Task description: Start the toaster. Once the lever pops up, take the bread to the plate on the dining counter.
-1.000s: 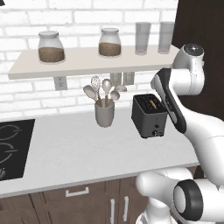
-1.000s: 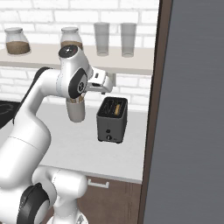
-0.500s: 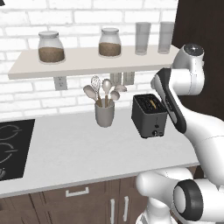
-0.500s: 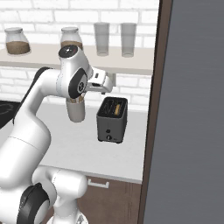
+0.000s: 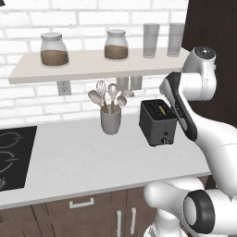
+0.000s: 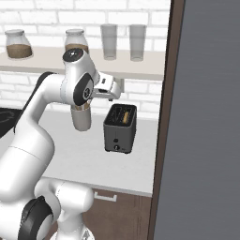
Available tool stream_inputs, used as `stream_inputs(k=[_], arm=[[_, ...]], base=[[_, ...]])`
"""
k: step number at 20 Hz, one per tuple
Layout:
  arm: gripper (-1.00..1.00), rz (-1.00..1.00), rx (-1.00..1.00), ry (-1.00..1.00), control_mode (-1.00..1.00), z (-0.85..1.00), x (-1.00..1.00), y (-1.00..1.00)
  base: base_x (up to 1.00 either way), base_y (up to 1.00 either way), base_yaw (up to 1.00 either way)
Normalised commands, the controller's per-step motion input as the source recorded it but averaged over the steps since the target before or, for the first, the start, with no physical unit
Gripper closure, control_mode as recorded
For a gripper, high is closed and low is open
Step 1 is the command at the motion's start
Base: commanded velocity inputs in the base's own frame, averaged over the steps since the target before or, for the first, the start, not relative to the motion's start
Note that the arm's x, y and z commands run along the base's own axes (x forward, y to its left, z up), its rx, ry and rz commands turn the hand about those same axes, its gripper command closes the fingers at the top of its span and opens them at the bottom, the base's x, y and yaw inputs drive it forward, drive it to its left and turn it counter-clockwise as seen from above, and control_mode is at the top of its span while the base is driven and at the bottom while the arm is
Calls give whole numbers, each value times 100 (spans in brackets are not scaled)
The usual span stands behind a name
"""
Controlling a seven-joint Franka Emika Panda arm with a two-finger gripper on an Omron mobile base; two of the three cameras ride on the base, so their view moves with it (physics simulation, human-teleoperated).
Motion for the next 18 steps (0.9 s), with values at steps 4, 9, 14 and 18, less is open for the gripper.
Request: stream_inputs(k=[4, 9, 14, 18], arm=[[-100, 0, 0, 0, -100, 0, 0, 0], [-100, 0, 0, 0, -100, 0, 0, 0], [-100, 0, 0, 0, -100, 0, 0, 0], [-100, 0, 0, 0, -100, 0, 0, 0]], base=[[0, 0, 0], [0, 0, 0], [0, 0, 0], [0, 0, 0]])
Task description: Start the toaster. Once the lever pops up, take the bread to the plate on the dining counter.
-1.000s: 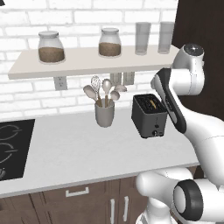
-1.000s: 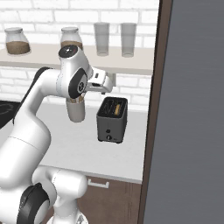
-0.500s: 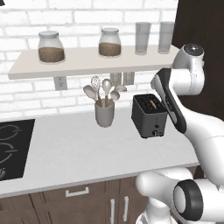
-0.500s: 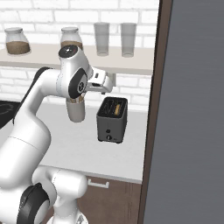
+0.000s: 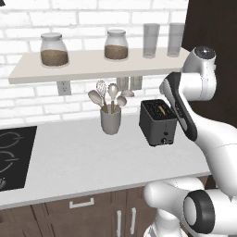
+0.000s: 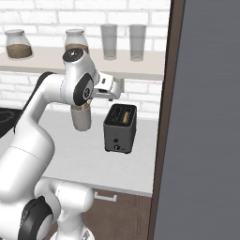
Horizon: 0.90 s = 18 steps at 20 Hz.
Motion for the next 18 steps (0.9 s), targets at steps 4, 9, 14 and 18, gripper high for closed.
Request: stream_inputs(k=[4, 9, 14, 18], arm=[[-100, 0, 0, 0, -100, 0, 0, 0], [-100, 0, 0, 0, -100, 0, 0, 0], [-100, 0, 0, 0, -100, 0, 0, 0], [-100, 0, 0, 0, -100, 0, 0, 0]], base=[[0, 0, 0], [0, 0, 0], [0, 0, 0], [0, 0, 0]])
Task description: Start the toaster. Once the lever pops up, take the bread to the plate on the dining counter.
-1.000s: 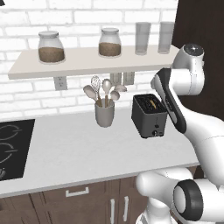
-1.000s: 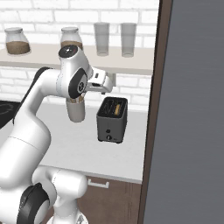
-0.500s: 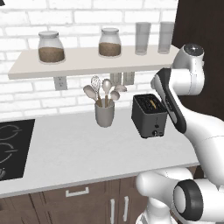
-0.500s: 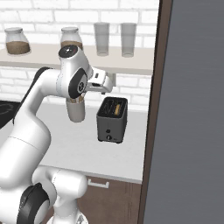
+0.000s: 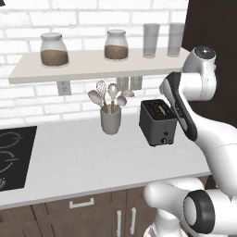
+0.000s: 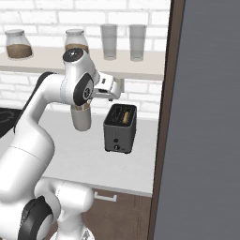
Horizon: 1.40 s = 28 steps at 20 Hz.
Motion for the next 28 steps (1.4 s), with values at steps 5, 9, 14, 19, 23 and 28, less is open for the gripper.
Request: stream_inputs(k=[5, 9, 14, 19, 23, 28], arm=[[-100, 0, 0, 0, -100, 0, 0, 0], [-100, 0, 0, 0, -100, 0, 0, 0], [-100, 0, 0, 0, -100, 0, 0, 0], [-100, 0, 0, 0, -100, 0, 0, 0], [-100, 0, 0, 0, -100, 0, 0, 0], [-100, 0, 0, 0, -100, 0, 0, 0]], base=[[0, 0, 0], [0, 0, 0], [0, 0, 0], [0, 0, 0], [0, 0, 0], [0, 0, 0]])
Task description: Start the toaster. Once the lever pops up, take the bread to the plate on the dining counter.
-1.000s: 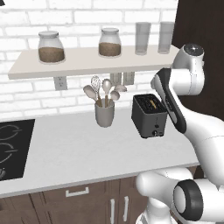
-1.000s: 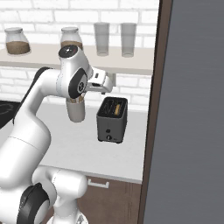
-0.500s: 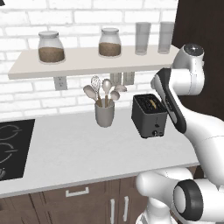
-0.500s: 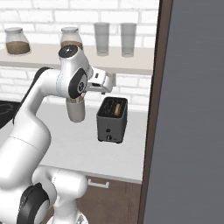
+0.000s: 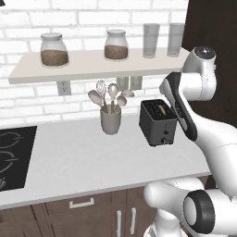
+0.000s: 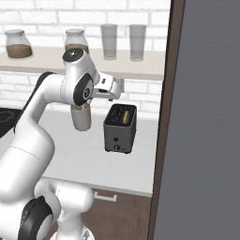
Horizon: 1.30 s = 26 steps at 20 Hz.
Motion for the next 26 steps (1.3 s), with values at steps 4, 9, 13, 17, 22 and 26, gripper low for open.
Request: stream_inputs(k=[4, 9, 13, 17, 22, 26], arm=[[-100, 0, 0, 0, -100, 0, 0, 0], [-100, 0, 0, 0, -100, 0, 0, 0], [-100, 0, 0, 0, -100, 0, 0, 0], [-100, 0, 0, 0, -100, 0, 0, 0], [-100, 0, 0, 0, -100, 0, 0, 0], [-100, 0, 0, 0, -100, 0, 0, 0]], base=[[0, 0, 0], [0, 0, 0], [0, 0, 0], [0, 0, 0], [0, 0, 0], [0, 0, 0]])
